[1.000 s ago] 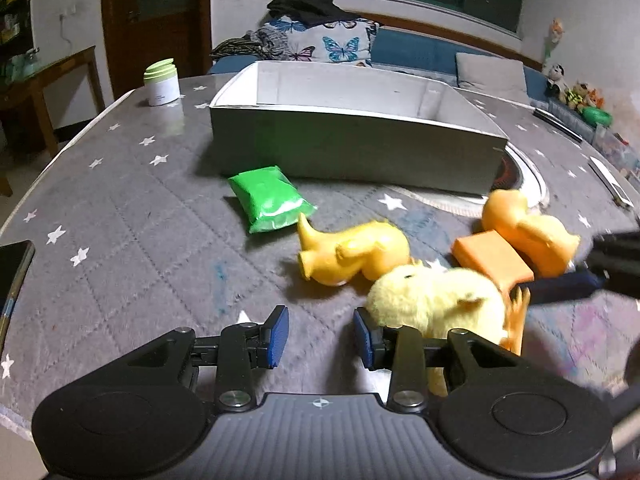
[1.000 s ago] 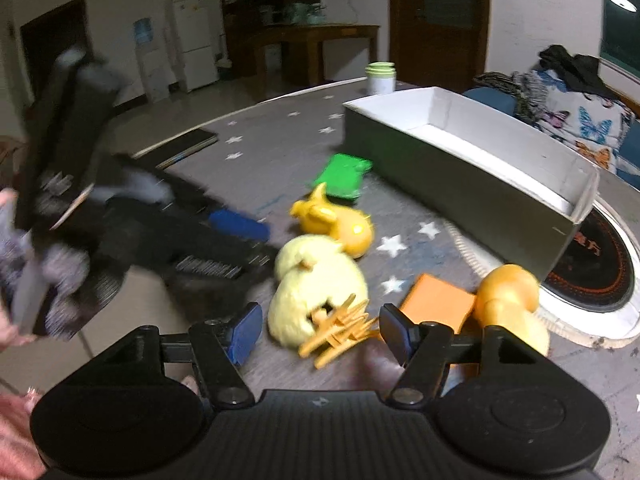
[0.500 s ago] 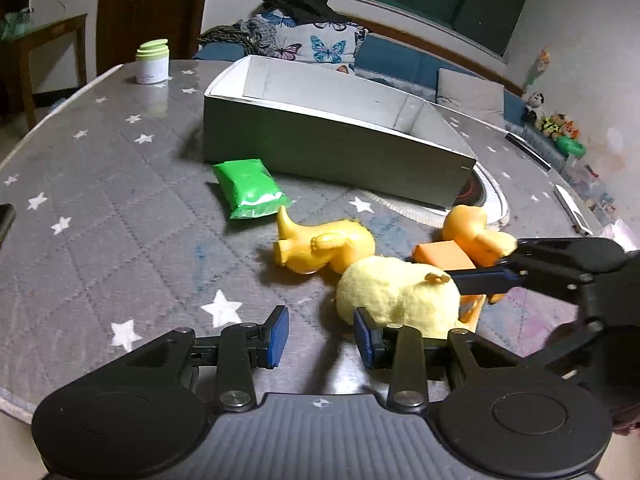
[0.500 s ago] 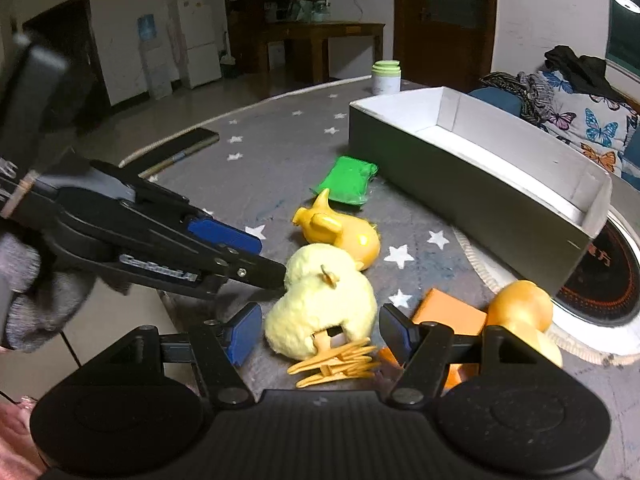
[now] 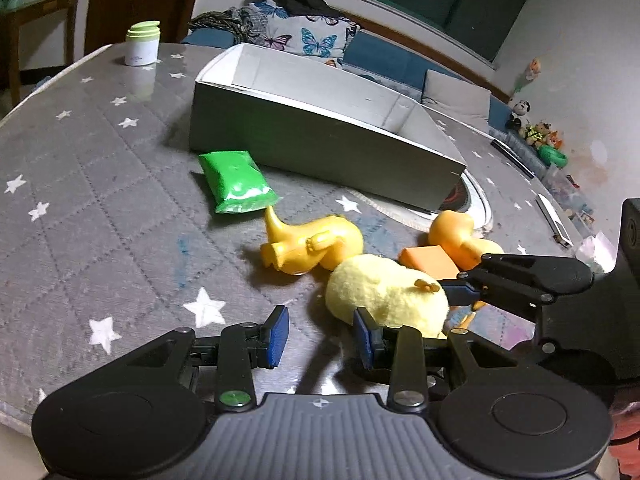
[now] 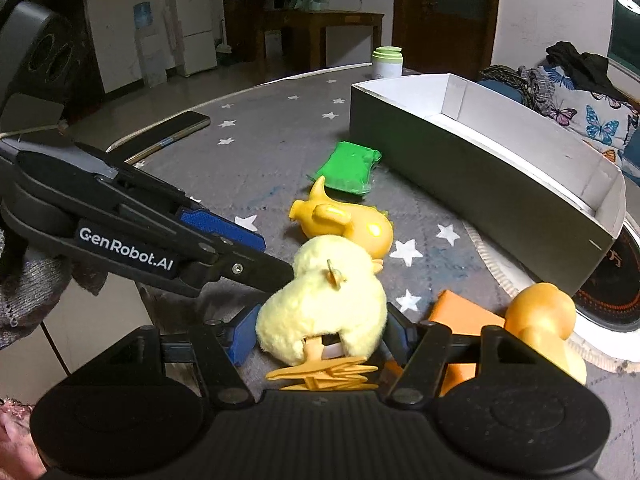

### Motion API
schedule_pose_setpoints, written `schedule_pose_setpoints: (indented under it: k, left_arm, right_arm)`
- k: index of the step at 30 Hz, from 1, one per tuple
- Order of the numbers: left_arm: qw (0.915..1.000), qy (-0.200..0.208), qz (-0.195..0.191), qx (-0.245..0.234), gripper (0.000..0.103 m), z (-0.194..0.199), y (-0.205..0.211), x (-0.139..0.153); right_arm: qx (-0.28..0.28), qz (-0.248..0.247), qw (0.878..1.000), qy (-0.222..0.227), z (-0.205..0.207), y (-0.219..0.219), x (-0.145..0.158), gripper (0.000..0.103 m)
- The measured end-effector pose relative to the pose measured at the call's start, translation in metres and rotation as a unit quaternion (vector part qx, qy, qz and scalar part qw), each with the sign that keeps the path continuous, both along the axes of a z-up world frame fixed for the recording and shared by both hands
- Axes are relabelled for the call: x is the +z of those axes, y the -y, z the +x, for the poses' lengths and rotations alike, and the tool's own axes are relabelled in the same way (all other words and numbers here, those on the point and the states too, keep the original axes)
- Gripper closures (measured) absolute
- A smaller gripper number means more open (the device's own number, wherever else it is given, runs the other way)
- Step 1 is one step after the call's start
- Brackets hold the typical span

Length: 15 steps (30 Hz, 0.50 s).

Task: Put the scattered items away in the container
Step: 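Close the right gripper on the yellow plush chick, then lift the plush chick with the right gripper and carry it into the white box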

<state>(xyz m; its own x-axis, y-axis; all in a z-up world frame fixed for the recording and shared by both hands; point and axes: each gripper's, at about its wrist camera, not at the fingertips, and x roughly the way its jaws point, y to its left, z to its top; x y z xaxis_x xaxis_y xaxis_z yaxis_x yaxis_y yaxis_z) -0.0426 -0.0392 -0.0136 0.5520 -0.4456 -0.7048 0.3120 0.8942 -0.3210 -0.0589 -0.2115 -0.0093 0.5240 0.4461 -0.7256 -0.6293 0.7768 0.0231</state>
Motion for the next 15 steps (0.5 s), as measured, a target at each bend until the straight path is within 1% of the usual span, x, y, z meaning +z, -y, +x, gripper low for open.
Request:
schedule_pose_setpoints:
  k: [3,6,11,15]
  left_arm:
    - [0.9999,0.0,-0.008,-0.008,0.065,0.0,0.003,0.004]
    - [0.9998,0.012,-0.007,-0.014,0.066,0.0,0.009,0.012]
    - [0.9989,0.038,-0.012,-0.023,0.066,0.002,0.017,0.033]
    - [0.9976,0.061,-0.013,-0.028,0.066,0.019,0.026,0.055]
  right_arm:
    - [-0.004,-0.001,1.0,0.005,-0.002,0.001,0.002,0.039]
    - [-0.009,-0.001,1.0,0.013,-0.004,0.003,0.006,0.039]
    - [-0.024,0.012,0.999,0.035,-0.003,0.013,0.025,0.039]
    - [-0.038,0.019,0.997,0.061,0.005,0.022,0.044,0.039]
